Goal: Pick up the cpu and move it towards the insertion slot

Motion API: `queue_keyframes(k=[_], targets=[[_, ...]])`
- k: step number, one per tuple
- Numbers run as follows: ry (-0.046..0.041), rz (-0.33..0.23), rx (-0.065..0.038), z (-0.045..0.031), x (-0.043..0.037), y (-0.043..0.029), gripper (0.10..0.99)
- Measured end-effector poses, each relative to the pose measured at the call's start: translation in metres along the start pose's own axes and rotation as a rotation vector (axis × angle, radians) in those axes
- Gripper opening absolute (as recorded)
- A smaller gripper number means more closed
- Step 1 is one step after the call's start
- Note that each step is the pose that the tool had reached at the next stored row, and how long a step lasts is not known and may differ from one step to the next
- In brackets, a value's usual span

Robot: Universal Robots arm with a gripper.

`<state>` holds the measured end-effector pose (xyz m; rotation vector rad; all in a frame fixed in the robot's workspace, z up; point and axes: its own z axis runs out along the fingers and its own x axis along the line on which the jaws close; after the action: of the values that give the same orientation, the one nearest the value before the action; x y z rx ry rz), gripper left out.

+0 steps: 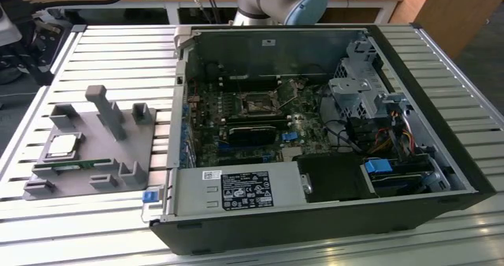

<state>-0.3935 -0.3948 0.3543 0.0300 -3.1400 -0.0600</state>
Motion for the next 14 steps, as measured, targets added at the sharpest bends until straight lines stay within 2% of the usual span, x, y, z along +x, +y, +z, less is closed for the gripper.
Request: queue_keyframes(k=[14], targets=[[0.0, 0.0, 0.0, 0.001, 0.0045, 0.0, 0.106]])
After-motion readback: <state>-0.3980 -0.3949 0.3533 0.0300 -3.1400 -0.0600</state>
